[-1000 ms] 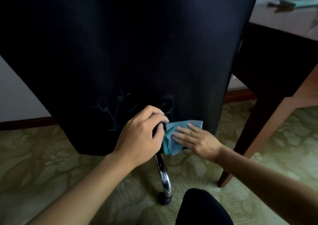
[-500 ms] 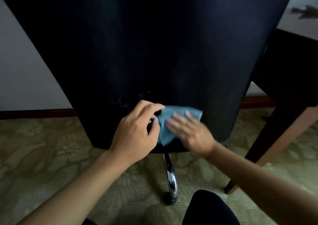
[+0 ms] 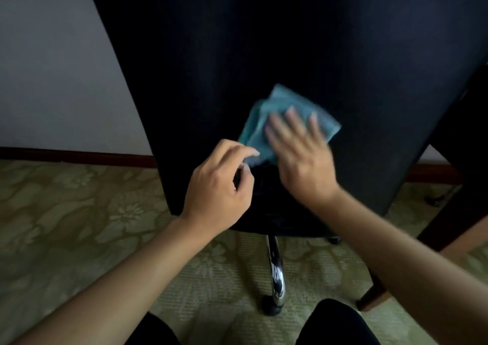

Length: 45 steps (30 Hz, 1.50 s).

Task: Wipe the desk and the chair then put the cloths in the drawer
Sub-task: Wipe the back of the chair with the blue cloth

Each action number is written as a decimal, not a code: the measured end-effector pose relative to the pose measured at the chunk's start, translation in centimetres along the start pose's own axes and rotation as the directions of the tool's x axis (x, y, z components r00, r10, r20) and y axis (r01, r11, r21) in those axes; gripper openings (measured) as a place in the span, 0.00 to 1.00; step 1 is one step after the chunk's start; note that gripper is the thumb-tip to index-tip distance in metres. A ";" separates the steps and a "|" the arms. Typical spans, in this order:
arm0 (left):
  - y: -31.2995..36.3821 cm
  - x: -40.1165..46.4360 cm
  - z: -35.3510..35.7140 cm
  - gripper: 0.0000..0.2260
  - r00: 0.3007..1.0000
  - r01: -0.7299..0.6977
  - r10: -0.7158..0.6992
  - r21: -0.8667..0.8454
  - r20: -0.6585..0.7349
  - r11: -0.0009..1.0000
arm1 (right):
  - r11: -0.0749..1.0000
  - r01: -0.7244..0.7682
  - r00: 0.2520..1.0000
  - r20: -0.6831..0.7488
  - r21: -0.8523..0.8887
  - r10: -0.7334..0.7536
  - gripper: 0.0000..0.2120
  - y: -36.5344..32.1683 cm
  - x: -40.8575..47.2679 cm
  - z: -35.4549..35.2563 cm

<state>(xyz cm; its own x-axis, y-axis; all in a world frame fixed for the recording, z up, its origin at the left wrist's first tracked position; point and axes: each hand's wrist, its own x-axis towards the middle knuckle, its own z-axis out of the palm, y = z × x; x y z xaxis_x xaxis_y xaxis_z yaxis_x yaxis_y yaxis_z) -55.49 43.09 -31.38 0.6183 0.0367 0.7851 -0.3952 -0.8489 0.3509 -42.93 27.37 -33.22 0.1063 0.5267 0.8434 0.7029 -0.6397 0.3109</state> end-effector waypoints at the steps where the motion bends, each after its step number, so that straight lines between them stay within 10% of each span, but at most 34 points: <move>1: -0.3 -0.2 -0.3 0.09 1.000 0.015 -0.015 0.007 0.000 1.000 | 0.995 0.094 0.989 0.116 0.023 -0.096 0.23 -1.4 -2.9 0.5; 5: -1.5 -1.6 -1.7 0.09 0.995 0.016 -0.020 0.040 0.095 0.999 | 0.932 0.361 0.794 0.514 0.029 -0.324 0.33 -3.6 -10.5 0.1; 9: -3.1 -2.2 -2.6 0.09 0.992 0.090 -0.093 0.043 0.081 0.995 | 0.991 0.132 0.968 0.219 -0.027 -0.123 0.25 -1.8 -2.1 -0.3; 14: -3.6 -2.8 -2.5 0.08 0.987 0.155 -0.157 0.044 0.025 0.987 | 0.997 -0.032 0.995 -0.101 -0.069 0.025 0.21 -1.3 7.0 0.4; 17: -3.9 -3.2 -2.5 0.07 0.982 0.186 -0.187 0.050 0.008 0.981 | 0.991 0.137 0.983 0.124 -0.008 -0.135 0.21 -4.5 1.4 2.3; 22: -4.7 -4.1 -3.6 0.06 0.980 0.186 -0.190 0.070 0.062 0.980 | 0.891 0.454 0.732 0.562 0.018 -0.385 0.31 -7.0 -7.0 2.1; 30: -6.2 -4.4 -4.1 0.07 0.958 0.287 -0.287 -0.017 0.003 0.958 | 0.992 0.015 0.998 -0.052 -0.123 -0.022 0.21 -4.6 8.4 2.7; 33: -7.0 -4.6 -4.4 0.08 0.935 0.346 -0.349 -0.054 -0.063 0.937 | 0.983 0.142 0.990 0.035 -0.114 -0.139 0.21 -6.2 6.0 4.6; 40: -9.0 -6.8 -6.5 0.07 0.937 0.348 -0.348 0.004 -0.012 0.937 | 0.766 0.638 0.484 0.734 0.076 -0.476 0.26 -10.6 -7.3 4.6; 45: -9.5 -7.2 -6.7 0.10 0.915 0.400 -0.401 0.030 0.055 0.916 | 0.865 0.479 0.817 0.436 -0.148 -0.378 0.24 -9.1 2.9 5.0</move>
<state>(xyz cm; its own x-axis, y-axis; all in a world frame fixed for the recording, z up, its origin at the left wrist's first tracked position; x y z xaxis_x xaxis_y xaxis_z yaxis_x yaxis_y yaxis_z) -60.74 54.45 -36.90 0.7611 0.3448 0.5494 -0.0946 -0.7789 0.6199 -45.50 37.53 -35.81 0.1272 0.9161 0.3803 0.5552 -0.3835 0.7380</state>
